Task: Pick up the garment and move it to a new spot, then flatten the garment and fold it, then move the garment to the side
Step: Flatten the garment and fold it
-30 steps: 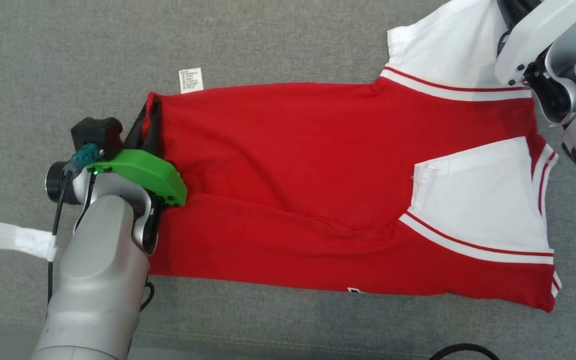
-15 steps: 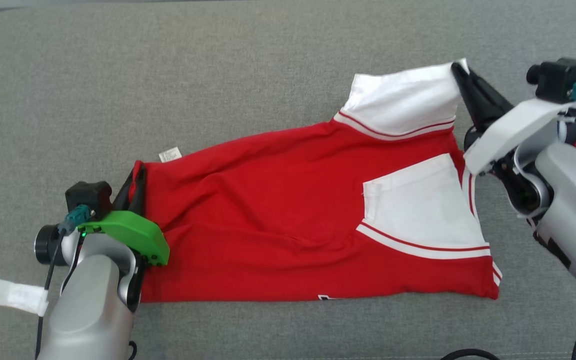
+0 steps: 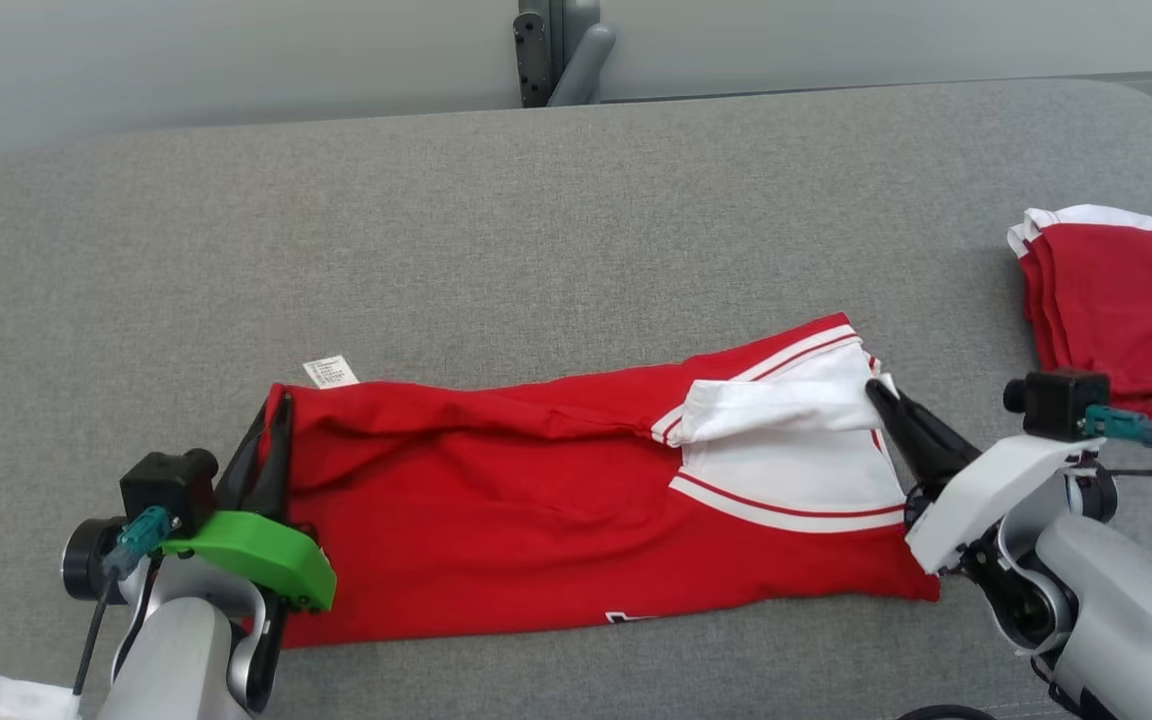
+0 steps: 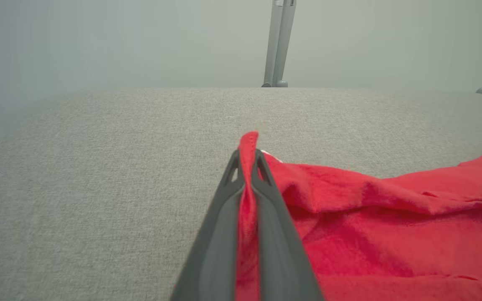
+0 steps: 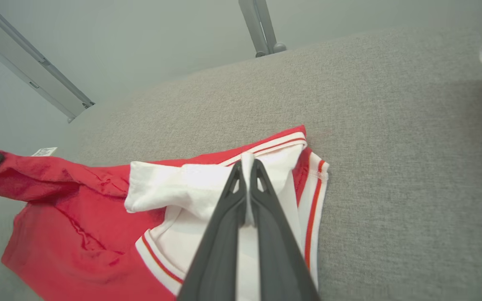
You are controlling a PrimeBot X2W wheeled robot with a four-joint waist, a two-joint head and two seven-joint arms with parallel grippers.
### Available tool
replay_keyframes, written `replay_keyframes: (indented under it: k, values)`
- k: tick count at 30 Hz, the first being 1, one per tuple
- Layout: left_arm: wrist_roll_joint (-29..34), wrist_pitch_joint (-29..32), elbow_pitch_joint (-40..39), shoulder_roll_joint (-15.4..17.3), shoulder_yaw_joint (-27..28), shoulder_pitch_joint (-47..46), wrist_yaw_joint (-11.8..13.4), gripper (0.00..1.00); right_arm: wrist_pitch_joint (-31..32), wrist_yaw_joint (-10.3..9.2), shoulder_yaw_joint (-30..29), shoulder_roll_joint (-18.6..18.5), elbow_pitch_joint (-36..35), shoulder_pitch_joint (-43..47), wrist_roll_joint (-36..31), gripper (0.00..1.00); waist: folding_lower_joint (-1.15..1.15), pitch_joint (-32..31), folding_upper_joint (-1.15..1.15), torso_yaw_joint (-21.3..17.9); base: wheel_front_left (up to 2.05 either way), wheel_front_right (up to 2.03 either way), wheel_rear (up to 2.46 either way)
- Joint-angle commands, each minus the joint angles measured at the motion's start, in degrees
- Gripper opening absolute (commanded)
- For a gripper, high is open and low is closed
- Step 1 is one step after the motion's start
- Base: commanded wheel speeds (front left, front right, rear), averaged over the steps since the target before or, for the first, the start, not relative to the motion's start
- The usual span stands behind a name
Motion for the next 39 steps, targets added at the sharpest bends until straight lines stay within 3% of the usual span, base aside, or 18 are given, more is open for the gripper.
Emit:
replay_keyframes:
  k: [1, 7, 12, 15, 16, 18, 23, 28, 34, 35, 36, 37, 39]
  values:
    - [0.42, 0.0, -3.07, 0.46, 0.17, 2.4, 0.03, 0.0, -0.44, -0.07, -0.49, 0.96, 0.94, 2.06, 0.24, 0.0, 0.0, -0.64, 0.0, 0.26, 0.0, 0.0, 0.0]
    - [0.88, 0.0, -9.23, 1.06, 1.34, 6.57, 0.03, 0.0, -0.38, -0.07, -2.53, 3.11, 3.17, 4.64, -0.49, 0.0, 0.0, -1.02, 0.0, 1.14, 0.0, 0.0, 0.0]
    - [0.6, 0.0, -9.94, 1.68, -0.32, 9.51, 0.03, 0.0, -0.38, -0.07, -4.53, 4.21, 4.17, 5.82, -1.28, 0.0, 0.0, -0.97, 0.0, 1.66, 0.0, 0.0, 0.0]
    - [-0.23, 0.0, -8.61, 1.49, -0.69, 10.85, 0.03, 0.16, -0.37, -0.07, -5.63, 4.52, 4.27, 6.68, -1.7, 0.0, 0.0, -0.95, 0.0, 1.8, 0.0, 0.0, 0.0]
    - [-0.57, 0.0, -7.88, 1.39, -0.56, 11.18, 0.03, 0.28, -0.36, -0.07, -5.86, 4.63, 4.31, 6.92, -1.76, 0.0, 0.0, -0.99, 0.0, 1.75, 0.0, 0.0, 0.0]
    - [-0.81, 0.0, -5.78, 1.31, -0.22, 12.05, 0.04, 1.0, -0.36, -0.07, -6.22, 4.93, 4.28, 7.23, -2.05, 0.0, 0.0, -1.23, 0.0, 1.51, 0.0, 0.0, 0.0]
    - [0.14, 0.0, -1.8, 0.02, 4.28, 15.27, 0.43, 1.0, -0.36, -0.07, -7.25, 5.96, 4.43, 8.68, -2.45, 0.0, 0.0, -2.51, 0.0, 0.78, 0.0, 0.0, 0.0]
    - [2.49, 0.0, -3.57, -2.97, 10.95, 19.59, 1.73, 1.0, -0.36, -0.07, -8.29, 6.96, 4.91, 10.5, -3.36, 0.0, 0.0, -4.18, 0.0, 0.83, 0.0, 0.0, 0.0]
    - [4.38, 0.0, -4.75, -4.98, 12.12, 20.36, 0.91, 1.0, -0.36, -0.07, -8.88, 7.54, 5.44, 11.29, -4.78, 0.0, 0.0, -4.79, 0.0, 0.85, 0.0, 0.0, 0.0]
    - [4.58, 0.0, -5.15, -5.26, 12.14, 20.16, 0.74, 1.0, -0.36, -0.07, -8.97, 7.66, 5.55, 11.3, -5.07, 0.23, 0.0, -4.83, 0.0, 0.82, 0.0, 0.0, 0.0]
    - [4.82, 0.0, -5.47, -5.52, 12.14, 19.9, 0.59, 1.0, -0.36, -0.07, -9.1, 7.73, 5.73, 11.25, -5.42, 0.71, 0.0, -4.83, 0.0, 0.76, 0.0, 0.0, 0.0]
    - [5.05, 0.0, -5.63, -5.76, 12.1, 19.71, 0.56, 1.0, -0.37, -0.07, -9.29, 7.59, 5.92, 11.18, -6.08, 1.0, 0.0, -4.83, 0.0, 0.68, 0.0, 0.0, 0.0]
    - [5.38, 0.0, -6.21, -5.95, 12.13, 19.3, 0.41, 1.0, -0.37, -0.07, -10.2, 7.33, 5.75, 11.21, -7.4, 1.0, 0.0, -4.88, 0.0, 0.57, 0.0, 0.0, 0.0]
